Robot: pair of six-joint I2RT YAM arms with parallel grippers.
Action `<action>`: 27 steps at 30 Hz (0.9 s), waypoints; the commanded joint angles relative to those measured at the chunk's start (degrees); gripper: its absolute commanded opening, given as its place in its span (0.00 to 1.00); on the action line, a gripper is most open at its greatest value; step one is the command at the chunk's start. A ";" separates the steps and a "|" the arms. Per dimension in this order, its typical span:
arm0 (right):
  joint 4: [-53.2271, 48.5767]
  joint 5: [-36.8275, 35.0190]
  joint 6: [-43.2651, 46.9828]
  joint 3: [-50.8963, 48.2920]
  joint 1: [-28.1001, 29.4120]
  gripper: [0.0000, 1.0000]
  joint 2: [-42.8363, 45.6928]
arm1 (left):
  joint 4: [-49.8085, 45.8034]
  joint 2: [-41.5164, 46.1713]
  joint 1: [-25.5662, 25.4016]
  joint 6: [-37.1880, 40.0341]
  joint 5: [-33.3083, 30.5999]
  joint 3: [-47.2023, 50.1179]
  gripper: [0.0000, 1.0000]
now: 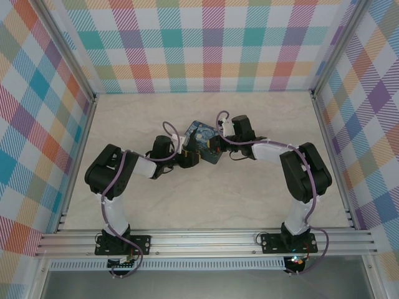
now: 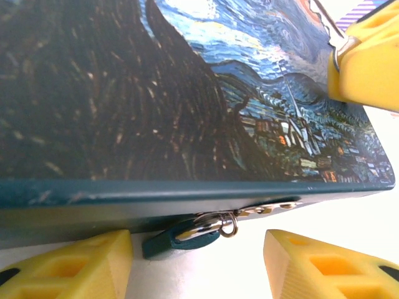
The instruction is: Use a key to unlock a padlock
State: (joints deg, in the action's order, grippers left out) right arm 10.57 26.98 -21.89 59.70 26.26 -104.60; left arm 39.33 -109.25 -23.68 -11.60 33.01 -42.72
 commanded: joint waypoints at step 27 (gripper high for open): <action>-3.10 -1.02 -0.26 -0.38 0.02 0.00 -1.68 | -4.27 -6.10 -5.30 3.82 -9.19 -5.21 0.49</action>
State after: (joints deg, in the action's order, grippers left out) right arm 10.63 26.33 -21.87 59.70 26.24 -104.60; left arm 37.67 -112.03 -27.35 -5.26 23.88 -46.87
